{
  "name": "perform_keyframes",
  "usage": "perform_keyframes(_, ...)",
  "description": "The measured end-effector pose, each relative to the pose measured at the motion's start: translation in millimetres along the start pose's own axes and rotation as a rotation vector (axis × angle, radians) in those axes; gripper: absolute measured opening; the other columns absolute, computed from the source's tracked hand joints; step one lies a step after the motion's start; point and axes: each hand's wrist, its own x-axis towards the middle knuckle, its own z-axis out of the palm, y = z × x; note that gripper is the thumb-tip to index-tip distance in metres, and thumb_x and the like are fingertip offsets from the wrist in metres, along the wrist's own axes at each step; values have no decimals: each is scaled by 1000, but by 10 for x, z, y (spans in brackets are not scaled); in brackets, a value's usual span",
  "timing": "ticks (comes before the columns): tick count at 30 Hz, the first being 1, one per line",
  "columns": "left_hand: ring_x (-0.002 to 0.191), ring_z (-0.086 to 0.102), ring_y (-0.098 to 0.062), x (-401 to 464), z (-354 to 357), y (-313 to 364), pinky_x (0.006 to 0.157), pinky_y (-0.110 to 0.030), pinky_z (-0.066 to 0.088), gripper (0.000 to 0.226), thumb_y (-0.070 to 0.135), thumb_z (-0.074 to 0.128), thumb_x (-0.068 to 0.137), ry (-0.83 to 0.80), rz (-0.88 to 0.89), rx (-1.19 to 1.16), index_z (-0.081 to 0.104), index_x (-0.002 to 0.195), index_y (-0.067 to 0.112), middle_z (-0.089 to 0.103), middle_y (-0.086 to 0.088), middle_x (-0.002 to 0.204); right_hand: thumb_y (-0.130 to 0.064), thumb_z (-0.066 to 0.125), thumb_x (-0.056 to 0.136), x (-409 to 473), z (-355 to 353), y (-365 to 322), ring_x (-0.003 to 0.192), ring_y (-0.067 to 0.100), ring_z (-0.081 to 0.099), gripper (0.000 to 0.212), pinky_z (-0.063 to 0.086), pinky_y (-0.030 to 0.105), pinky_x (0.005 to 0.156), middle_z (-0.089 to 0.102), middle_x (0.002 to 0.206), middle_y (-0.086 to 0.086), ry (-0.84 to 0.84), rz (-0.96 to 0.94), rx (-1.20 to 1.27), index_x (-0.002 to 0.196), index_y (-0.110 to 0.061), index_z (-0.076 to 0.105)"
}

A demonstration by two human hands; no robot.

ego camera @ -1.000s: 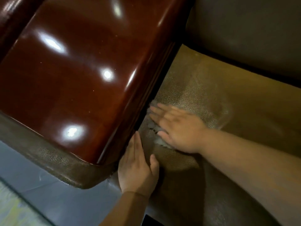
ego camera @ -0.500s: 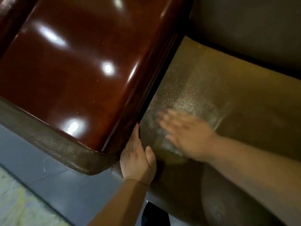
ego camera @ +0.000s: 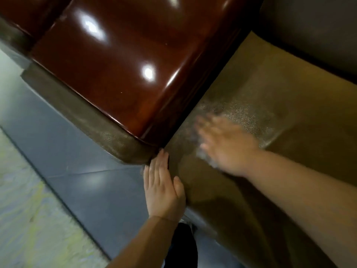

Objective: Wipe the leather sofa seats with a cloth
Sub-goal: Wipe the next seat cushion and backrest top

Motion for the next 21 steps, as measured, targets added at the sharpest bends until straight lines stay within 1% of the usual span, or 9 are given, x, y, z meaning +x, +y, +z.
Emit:
perform_keyframes(4,152,30,-25,-91,126,5,131,-47,14,69,35,43,94,97,-24,-19,37,158,10,40,-9,162,-46,22,105,451,-116,289,159,33,7,67,8,47,129,11,173,12,-5,494,97,164,-13,22)
perform_keyframes(5,150,32,-29,-88,162,-20,130,-49,17,68,35,44,94,114,-51,-33,38,156,8,41,-12,159,-44,23,106,512,-72,28,159,34,4,66,8,49,129,11,172,12,-26,482,72,164,-14,20)
perform_keyframes(9,157,23,-30,-285,207,-297,129,-49,21,66,31,51,102,53,-74,67,36,159,0,30,-16,166,-42,39,101,91,206,-1200,156,37,16,66,21,55,123,25,167,15,29,46,94,159,-12,32)
perform_keyframes(11,160,19,-25,-508,75,-451,131,-45,16,65,28,49,102,-26,-52,92,33,161,8,24,-11,172,-40,41,103,-151,191,-1233,158,29,19,66,20,48,127,25,170,8,-30,-112,145,163,-14,29)
perform_keyframes(13,157,26,-27,-619,-159,-578,131,-40,13,63,24,41,97,-52,-70,92,37,158,12,32,-8,168,-42,38,103,-140,147,-894,154,27,31,62,26,44,124,36,166,6,-40,-189,86,159,-16,39)
perform_keyframes(15,155,30,-27,-558,-401,-616,131,-31,9,63,20,40,96,-56,-24,119,39,158,13,36,-9,166,-43,35,105,-30,69,-442,152,29,33,59,28,43,121,36,165,7,-27,-64,43,158,-17,38)
perform_keyframes(18,153,32,-25,-306,-554,-561,129,-33,20,59,22,47,103,-93,92,148,35,161,15,35,-10,165,-45,28,108,94,-44,-248,160,28,8,63,8,43,129,12,173,9,-3,324,136,164,-16,19)
perform_keyframes(20,147,36,-30,-197,-513,-494,125,-44,33,62,26,54,103,-149,109,158,35,161,14,34,-15,161,-44,32,107,43,51,-621,160,31,3,66,4,45,130,10,173,11,23,377,143,165,-16,19)
perform_keyframes(21,146,36,-32,-177,-476,-469,124,-47,35,65,29,56,102,-183,99,164,34,161,13,32,-15,160,-44,36,107,-72,129,-856,160,32,6,66,6,46,130,14,172,12,37,302,128,164,-16,22)
